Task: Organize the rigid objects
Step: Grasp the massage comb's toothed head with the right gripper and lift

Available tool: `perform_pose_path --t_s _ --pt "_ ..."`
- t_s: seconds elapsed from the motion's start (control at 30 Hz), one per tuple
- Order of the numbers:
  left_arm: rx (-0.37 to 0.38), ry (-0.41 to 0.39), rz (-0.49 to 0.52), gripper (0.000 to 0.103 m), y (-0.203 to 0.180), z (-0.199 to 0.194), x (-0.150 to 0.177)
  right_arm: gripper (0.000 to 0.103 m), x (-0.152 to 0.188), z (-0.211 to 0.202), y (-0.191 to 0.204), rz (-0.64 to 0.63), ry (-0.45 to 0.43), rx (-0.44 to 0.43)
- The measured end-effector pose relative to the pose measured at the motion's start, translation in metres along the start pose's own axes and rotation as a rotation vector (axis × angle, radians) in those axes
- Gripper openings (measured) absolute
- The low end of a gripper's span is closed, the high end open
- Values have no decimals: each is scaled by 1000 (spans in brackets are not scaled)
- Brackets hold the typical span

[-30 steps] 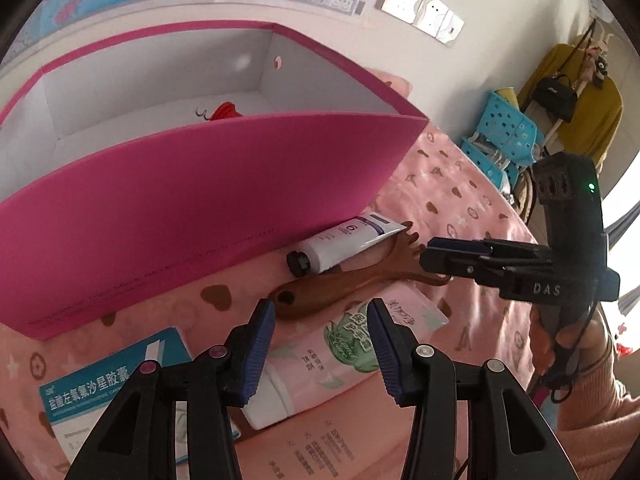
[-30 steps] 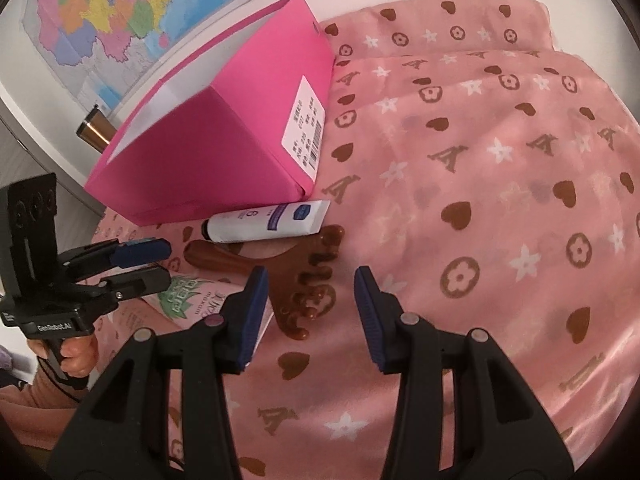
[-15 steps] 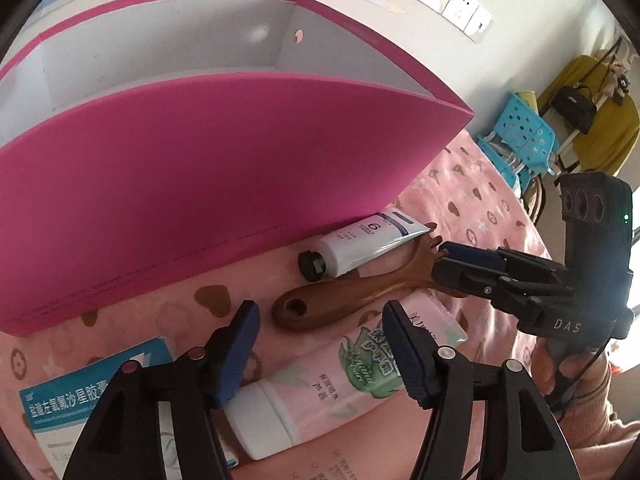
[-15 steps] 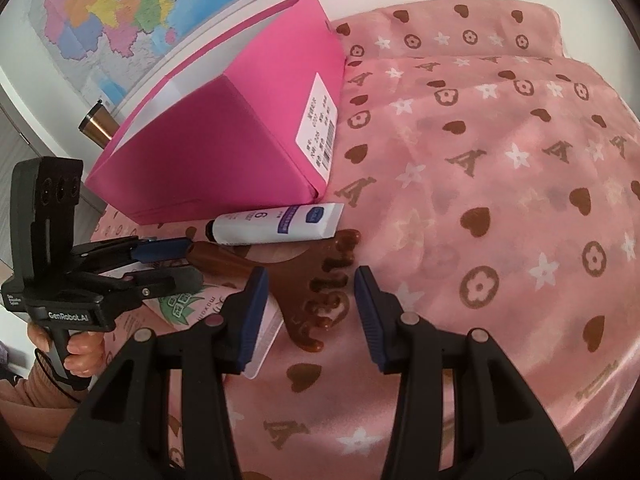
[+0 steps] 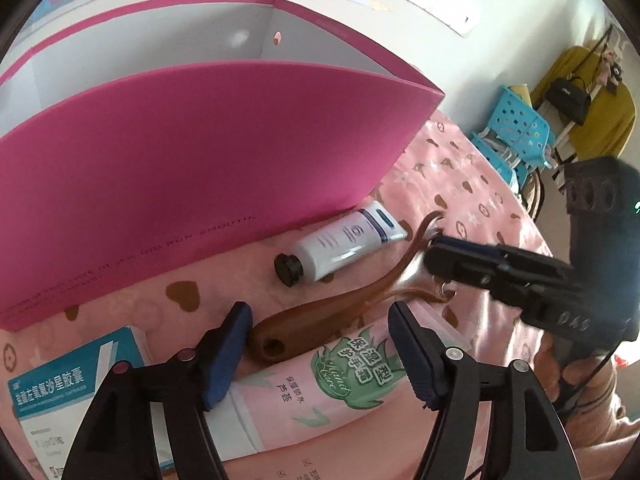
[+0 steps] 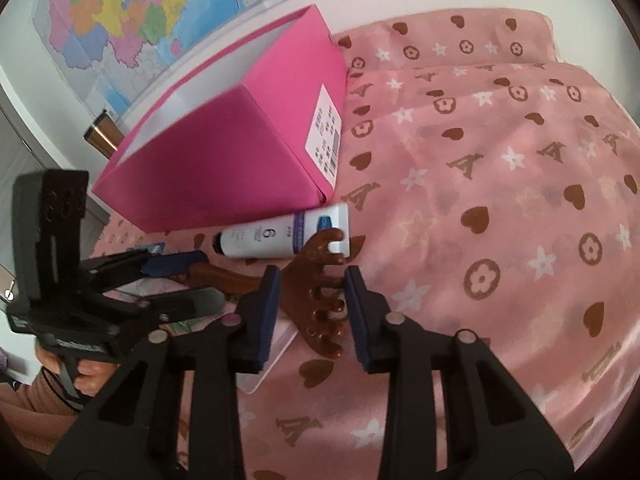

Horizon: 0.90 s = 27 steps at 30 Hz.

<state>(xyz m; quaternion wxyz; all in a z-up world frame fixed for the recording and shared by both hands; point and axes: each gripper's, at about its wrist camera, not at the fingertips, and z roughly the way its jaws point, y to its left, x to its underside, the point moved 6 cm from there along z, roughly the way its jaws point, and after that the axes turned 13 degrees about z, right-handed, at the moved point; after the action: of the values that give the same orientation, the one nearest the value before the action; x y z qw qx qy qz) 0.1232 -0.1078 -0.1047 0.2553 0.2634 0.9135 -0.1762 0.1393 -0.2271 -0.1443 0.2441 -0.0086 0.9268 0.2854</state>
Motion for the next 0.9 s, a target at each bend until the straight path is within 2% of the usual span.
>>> perform_pose_path --t_s 0.13,0.23,0.33,0.4,0.43,0.5,0.53,0.6,0.7,0.8,0.9 --pt "-19 -4 24 70 -2 1 0 35 -1 -9 5 2 -19 -50" --pt "-40 -8 31 66 0 1 0 35 -3 -11 8 3 -25 -82" --pt "-56 -11 43 63 -2 2 -1 50 -1 -4 13 -36 8 -101" --pt "-61 -12 47 62 -2 3 -1 51 1 2 14 -65 14 -71" --pt "-61 -13 47 62 -1 3 -1 48 1 3 13 -72 14 -64" --pt "-59 -17 47 62 1 2 -1 35 -1 5 9 -68 8 -50" --pt "-51 -18 42 62 2 2 -1 24 -2 6 5 -57 12 -46" --pt "-40 -24 43 62 2 1 0 21 -4 4 -1 -21 21 -89" --pt "-39 -28 59 63 0 0 1 19 -5 -4 2 -33 1 -100" --pt "-48 -30 80 64 -1 0 2 24 -5 -9 7 -50 0 -125" --pt "-60 -32 98 62 -4 0 2 35 -1 -7 13 -111 19 -125"
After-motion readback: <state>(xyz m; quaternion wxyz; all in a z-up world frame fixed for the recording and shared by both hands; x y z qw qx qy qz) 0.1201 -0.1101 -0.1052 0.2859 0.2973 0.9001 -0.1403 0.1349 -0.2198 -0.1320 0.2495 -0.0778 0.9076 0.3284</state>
